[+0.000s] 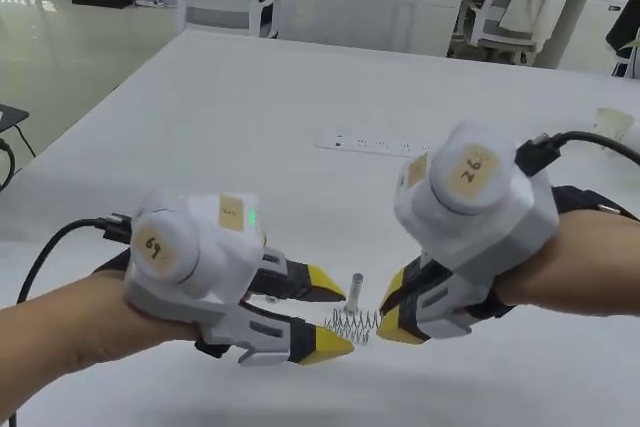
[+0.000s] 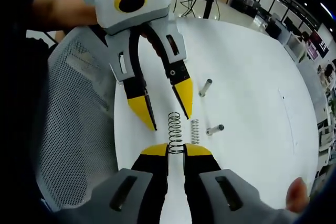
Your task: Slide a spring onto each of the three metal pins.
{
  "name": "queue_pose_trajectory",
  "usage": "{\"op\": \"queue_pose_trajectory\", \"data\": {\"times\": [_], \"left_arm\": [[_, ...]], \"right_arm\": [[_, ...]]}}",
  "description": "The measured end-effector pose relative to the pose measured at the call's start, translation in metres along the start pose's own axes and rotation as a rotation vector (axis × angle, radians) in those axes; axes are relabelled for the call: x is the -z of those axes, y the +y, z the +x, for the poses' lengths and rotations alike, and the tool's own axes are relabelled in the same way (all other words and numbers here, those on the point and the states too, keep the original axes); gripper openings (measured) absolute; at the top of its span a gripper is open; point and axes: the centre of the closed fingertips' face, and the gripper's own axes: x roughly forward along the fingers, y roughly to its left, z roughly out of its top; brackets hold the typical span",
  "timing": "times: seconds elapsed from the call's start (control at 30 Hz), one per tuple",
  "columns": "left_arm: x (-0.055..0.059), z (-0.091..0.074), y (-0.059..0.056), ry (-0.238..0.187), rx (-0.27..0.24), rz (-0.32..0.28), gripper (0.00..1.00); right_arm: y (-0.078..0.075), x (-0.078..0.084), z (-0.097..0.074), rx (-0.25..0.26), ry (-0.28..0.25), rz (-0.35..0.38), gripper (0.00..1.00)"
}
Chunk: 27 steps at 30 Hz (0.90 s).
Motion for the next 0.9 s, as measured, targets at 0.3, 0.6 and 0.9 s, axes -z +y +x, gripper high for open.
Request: {"op": "queue_pose_trajectory", "data": {"times": [0.3, 0.6, 0.9], "left_arm": [[0.0051, 0.0044, -0.0033, 0.027, 0.006, 0.049, 0.12], [0.0053, 0.0039, -0.0016, 0.033, -0.01, 0.067, 0.04], [0.006, 0.0047, -0.0016, 0.036, -0.012, 0.075, 0.03]], "right_arm": [[0.0036, -0.0002, 0.0004, -0.008, 0.01, -0.003, 0.08], [0.0055, -0.0012, 0.0007, -0.015, 0.015, 0.006, 0.08], [0.0053, -0.0068, -0.0053, -0.013, -0.005, 0.015, 0.08]]}}
